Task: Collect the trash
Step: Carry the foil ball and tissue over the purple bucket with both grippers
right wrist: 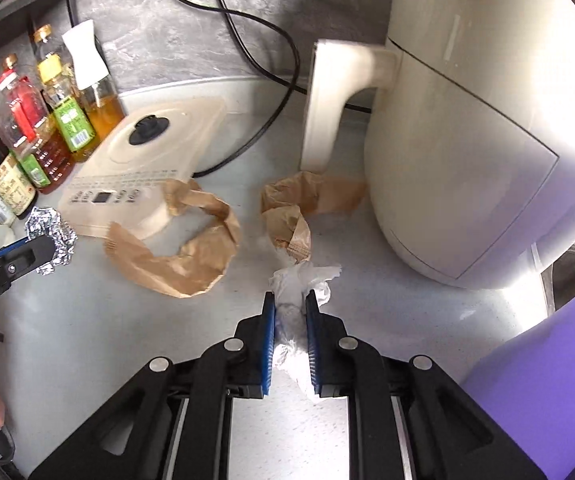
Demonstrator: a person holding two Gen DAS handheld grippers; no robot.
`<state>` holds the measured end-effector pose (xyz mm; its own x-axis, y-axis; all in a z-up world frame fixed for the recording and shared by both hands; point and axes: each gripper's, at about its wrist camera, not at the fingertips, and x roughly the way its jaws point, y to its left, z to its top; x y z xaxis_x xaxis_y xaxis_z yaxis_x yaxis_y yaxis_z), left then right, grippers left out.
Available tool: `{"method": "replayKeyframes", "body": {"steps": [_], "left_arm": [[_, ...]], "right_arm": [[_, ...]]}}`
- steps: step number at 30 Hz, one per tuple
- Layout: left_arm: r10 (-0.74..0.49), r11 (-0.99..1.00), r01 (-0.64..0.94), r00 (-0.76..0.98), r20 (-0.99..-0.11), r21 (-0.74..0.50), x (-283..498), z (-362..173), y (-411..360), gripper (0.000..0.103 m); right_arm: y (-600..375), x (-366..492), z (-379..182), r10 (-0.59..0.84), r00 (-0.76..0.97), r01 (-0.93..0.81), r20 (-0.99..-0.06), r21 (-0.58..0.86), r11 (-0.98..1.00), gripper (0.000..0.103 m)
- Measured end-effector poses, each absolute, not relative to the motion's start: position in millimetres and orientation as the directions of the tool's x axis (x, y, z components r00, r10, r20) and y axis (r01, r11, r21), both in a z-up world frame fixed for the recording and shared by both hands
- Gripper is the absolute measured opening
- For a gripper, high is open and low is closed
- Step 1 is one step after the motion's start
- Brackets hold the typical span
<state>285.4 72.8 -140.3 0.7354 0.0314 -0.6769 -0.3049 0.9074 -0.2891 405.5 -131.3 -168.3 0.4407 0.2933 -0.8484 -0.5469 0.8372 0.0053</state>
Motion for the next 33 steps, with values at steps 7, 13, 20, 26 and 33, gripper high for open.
{"method": "replayKeyframes", "body": {"steps": [7, 13, 20, 26, 33], "left_arm": [[0.069, 0.916, -0.301, 0.769, -0.636, -0.264, 265.3, -104.4, 64.0, 0.04], [0.047, 0.929, -0.256, 0.799, -0.6, -0.268, 262.7, -75.9, 36.8, 0.04], [0.004, 0.952, -0.172, 0.836, -0.549, -0.255, 266.3, -38.9, -6.2, 0.04], [-0.053, 0.965, -0.092, 0.85, -0.524, -0.246, 277.4, -23.4, -41.1, 0.04], [-0.125, 0.971, 0.0, 0.85, -0.512, -0.238, 296.5, -14.2, -79.3, 0.04]], "right_arm": [[-132.5, 367.3, -113.7, 0.403, 0.452, -0.615, -0.796, 0.05, 0.787, 0.014], [-154.2, 345.0, -66.2, 0.466, 0.495, -0.634, -0.733, 0.062, 0.771, 0.014], [-202.8, 331.0, -12.6, 0.472, 0.598, -0.593, -0.647, 0.038, 0.804, 0.014], [-240.6, 335.8, 8.6, 0.439, 0.658, -0.539, -0.612, 0.024, 0.842, 0.015], [-292.1, 343.2, 20.6, 0.371, 0.717, -0.447, -0.59, 0.019, 0.894, 0.016]]}}
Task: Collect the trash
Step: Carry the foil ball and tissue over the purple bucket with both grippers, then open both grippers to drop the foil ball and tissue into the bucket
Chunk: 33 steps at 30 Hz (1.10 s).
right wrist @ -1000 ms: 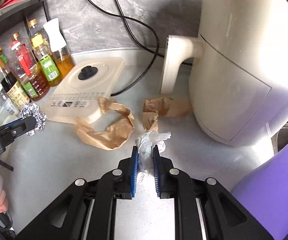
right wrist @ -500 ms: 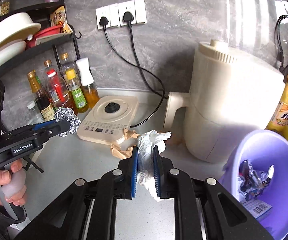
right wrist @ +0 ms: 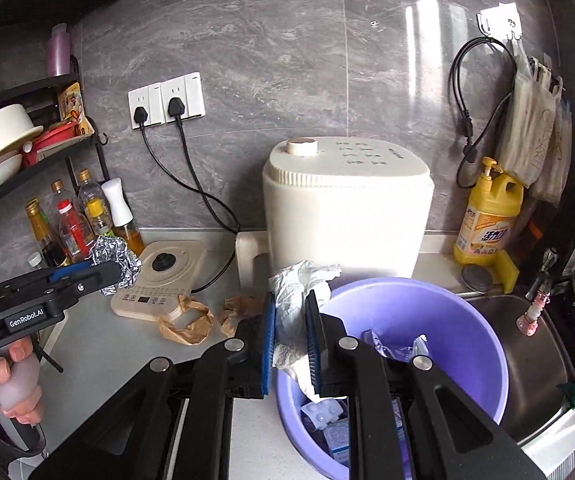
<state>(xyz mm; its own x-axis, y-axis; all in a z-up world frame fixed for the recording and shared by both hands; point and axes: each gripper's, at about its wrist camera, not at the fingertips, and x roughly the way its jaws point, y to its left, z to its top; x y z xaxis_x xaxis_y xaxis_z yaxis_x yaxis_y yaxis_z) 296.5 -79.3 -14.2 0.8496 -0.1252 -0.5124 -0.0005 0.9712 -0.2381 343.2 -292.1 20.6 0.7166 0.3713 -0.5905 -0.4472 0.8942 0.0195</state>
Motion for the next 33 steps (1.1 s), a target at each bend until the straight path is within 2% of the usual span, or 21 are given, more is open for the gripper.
{"method": "replayKeyframes", "body": {"steps": [2, 3, 5, 6, 24, 25, 26, 27, 28, 29, 33], "left_arm": [[-0.145, 0.971, 0.024, 0.848, -0.51, -0.237, 301.1, -12.0, -88.8, 0.04], [-0.155, 0.971, 0.036, 0.846, -0.51, -0.237, 303.4, -10.7, -93.3, 0.04], [-0.179, 0.97, 0.063, 0.84, -0.513, -0.235, 309.0, -8.5, -103.0, 0.04], [-0.188, 0.97, 0.076, 0.837, -0.514, -0.23, 311.9, -7.3, -108.3, 0.04], [-0.355, 0.935, 0.3, 0.765, -0.537, -0.189, 354.2, 0.9, -200.9, 0.042], [-0.363, 0.932, 0.308, 0.763, -0.534, -0.192, 355.9, 1.1, -204.8, 0.045], [-0.372, 0.928, 0.317, 0.764, -0.527, -0.195, 356.5, 1.2, -207.7, 0.053], [-0.375, 0.927, 0.321, 0.771, -0.514, -0.195, 355.1, 1.9, -209.4, 0.081], [-0.375, 0.927, 0.322, 0.787, -0.491, -0.192, 352.0, 3.0, -209.5, 0.097], [-0.375, 0.927, 0.327, 0.8, -0.467, -0.184, 348.4, 3.5, -209.1, 0.097], [-0.34, 0.94, 0.304, 0.782, -0.522, -0.157, 351.3, -3.7, -203.0, 0.097]], "right_arm": [[-306.9, 345.0, 22.2, 0.336, 0.738, -0.41, -0.585, 0.005, 0.912, 0.027], [-316.1, 344.6, 23.7, 0.322, 0.753, -0.385, -0.575, 0.012, 0.923, 0.048], [-333.3, 341.8, 26.1, 0.309, 0.777, -0.351, -0.549, 0.03, 0.936, 0.071], [-340.1, 340.7, 26.3, 0.292, 0.787, -0.334, -0.544, 0.023, 0.942, 0.076], [-436.9, 314.6, 22.1, 0.117, 0.83, -0.077, -0.545, 0.094, 0.993, 0.077], [-440.3, 312.8, 22.1, 0.111, 0.831, -0.069, -0.544, 0.097, 0.993, 0.077], [-442.8, 311.0, 22.2, 0.105, 0.832, -0.062, -0.544, 0.097, 0.993, 0.077], [-444.9, 309.3, 22.3, 0.1, 0.833, -0.057, -0.544, 0.097, 0.994, 0.077], [-446.6, 307.9, 22.0, 0.097, 0.833, -0.052, -0.545, 0.097, 0.994, 0.077], [-448.0, 306.9, 21.3, 0.093, 0.832, -0.048, -0.547, 0.097, 0.994, 0.077], [-447.6, 306.6, 18.6, 0.094, 0.825, -0.047, -0.557, 0.098, 0.994, 0.077]]}}
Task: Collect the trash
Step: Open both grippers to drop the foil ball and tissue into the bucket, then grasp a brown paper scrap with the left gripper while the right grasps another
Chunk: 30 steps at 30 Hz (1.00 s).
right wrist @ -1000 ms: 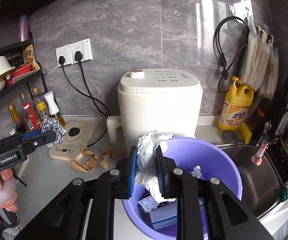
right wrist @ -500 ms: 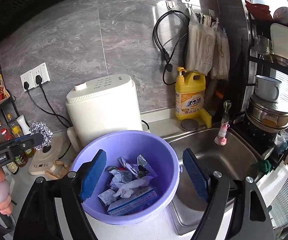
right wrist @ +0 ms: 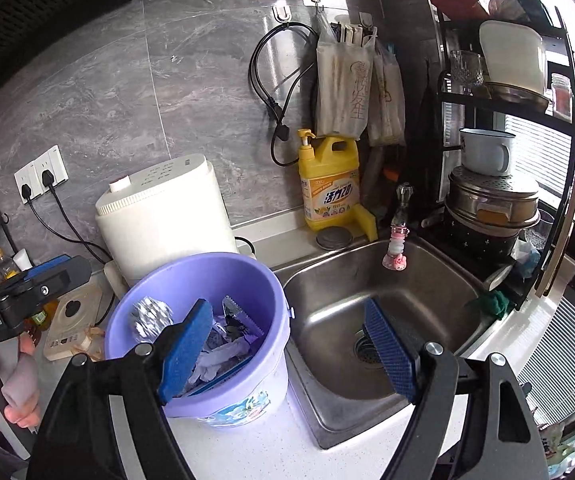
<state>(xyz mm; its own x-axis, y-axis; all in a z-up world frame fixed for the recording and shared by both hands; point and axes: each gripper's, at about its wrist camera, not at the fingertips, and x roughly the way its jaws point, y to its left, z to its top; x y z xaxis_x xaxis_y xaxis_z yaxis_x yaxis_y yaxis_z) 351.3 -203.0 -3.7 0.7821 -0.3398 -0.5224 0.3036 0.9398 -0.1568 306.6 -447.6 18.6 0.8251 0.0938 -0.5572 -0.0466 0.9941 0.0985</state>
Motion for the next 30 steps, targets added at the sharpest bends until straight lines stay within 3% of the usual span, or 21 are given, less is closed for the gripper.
{"method": "replayKeyframes", "body": {"steps": [14, 20, 30], "left_arm": [[-0.197, 0.978, 0.121, 0.799, -0.568, -0.168, 329.0, -22.9, -131.2, 0.097], [-0.15, 0.981, 0.045, 0.799, -0.582, -0.19, 316.8, -34.9, -100.9, 0.097], [-0.078, 0.971, -0.081, 0.784, -0.615, -0.227, 296.9, -61.5, -52.3, 0.097]], "right_arm": [[-401.4, 319.7, 8.2, 0.213, 0.79, -0.168, -0.575, 0.132, 0.977, 0.081], [-365.5, 315.4, 1.1, 0.273, 0.767, -0.24, -0.581, 0.134, 0.961, 0.095], [-308.6, 313.6, -9.4, 0.355, 0.725, -0.366, -0.59, 0.106, 0.925, 0.095]]}}
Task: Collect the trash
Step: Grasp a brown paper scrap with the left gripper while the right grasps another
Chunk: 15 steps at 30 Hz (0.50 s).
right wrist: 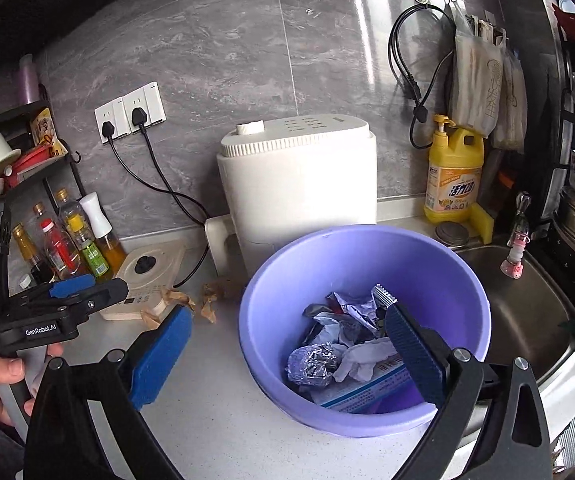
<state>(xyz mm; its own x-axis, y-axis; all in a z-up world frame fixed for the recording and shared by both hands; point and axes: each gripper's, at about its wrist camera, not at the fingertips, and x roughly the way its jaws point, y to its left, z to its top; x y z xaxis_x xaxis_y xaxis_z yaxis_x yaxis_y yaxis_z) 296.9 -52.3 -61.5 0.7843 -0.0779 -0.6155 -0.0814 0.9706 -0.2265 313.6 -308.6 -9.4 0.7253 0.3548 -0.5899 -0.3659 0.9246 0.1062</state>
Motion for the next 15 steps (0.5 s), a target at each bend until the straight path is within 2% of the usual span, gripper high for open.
{"method": "replayKeyframes", "body": {"steps": [5, 8, 11, 15], "left_arm": [[-0.049, 0.958, -0.138, 0.783, -0.621, -0.25, 285.9, -74.6, -29.3, 0.097], [-0.055, 0.95, -0.154, 0.775, -0.629, -0.273, 283.4, -82.5, -18.1, 0.095], [-0.059, 0.945, -0.166, 0.762, -0.644, -0.282, 284.1, -91.4, -9.3, 0.085], [-0.082, 0.938, -0.174, 0.728, -0.681, -0.299, 290.2, -106.3, -0.8, 0.057]], "right_arm": [[-280.3, 309.9, -13.9, 0.419, 0.695, -0.45, -0.584, 0.102, 0.887, 0.095], [-260.8, 306.8, -18.2, 0.468, 0.663, -0.513, -0.585, 0.101, 0.852, 0.086], [-242.1, 307.9, -27.5, 0.493, 0.62, -0.554, -0.611, 0.105, 0.826, 0.074], [-221.9, 313.4, -41.1, 0.499, 0.579, -0.577, -0.644, 0.109, 0.81, 0.059]]}}
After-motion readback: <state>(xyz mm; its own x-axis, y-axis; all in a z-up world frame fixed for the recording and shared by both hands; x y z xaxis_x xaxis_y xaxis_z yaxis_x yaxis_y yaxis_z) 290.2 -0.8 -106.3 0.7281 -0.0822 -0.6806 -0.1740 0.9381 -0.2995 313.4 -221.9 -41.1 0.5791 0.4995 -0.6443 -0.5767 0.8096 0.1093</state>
